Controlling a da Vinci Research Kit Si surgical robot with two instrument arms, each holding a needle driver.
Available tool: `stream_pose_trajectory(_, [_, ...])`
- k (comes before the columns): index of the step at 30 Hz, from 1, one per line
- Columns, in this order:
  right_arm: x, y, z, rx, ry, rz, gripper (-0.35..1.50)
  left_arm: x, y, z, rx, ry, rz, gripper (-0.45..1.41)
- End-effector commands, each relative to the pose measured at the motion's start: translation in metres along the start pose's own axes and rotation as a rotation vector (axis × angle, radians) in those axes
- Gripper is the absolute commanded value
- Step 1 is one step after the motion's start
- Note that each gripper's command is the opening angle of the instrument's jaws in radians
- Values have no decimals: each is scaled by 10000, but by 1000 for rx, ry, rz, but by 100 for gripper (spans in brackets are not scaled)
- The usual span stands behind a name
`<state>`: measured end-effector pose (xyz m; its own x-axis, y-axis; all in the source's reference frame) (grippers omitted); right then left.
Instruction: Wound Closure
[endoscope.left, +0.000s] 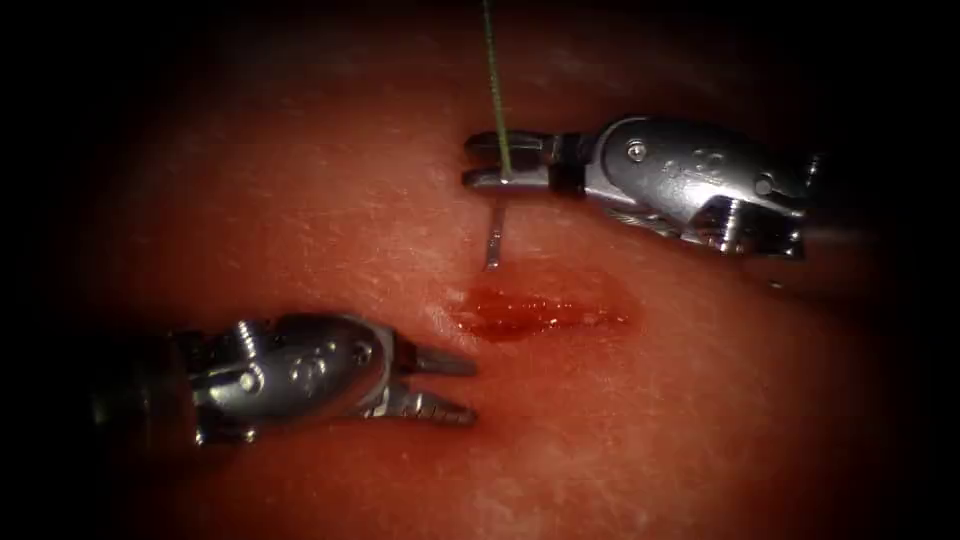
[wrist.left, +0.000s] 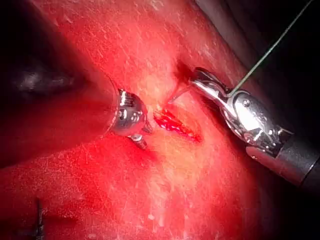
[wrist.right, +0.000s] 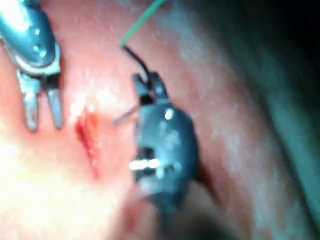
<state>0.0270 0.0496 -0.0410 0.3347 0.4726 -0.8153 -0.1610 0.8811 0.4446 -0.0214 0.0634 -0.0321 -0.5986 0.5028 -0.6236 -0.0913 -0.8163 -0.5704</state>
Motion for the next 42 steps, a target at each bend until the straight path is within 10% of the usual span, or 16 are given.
stream_pose_trajectory(1, [0,0,8,17,-1,7,-35,-2,-1,8,-2,0,0,11])
stream_pose_trajectory(42, [15,13,-2,-31,70,348,-35,-7,-1,13,-3,-8,5,10])
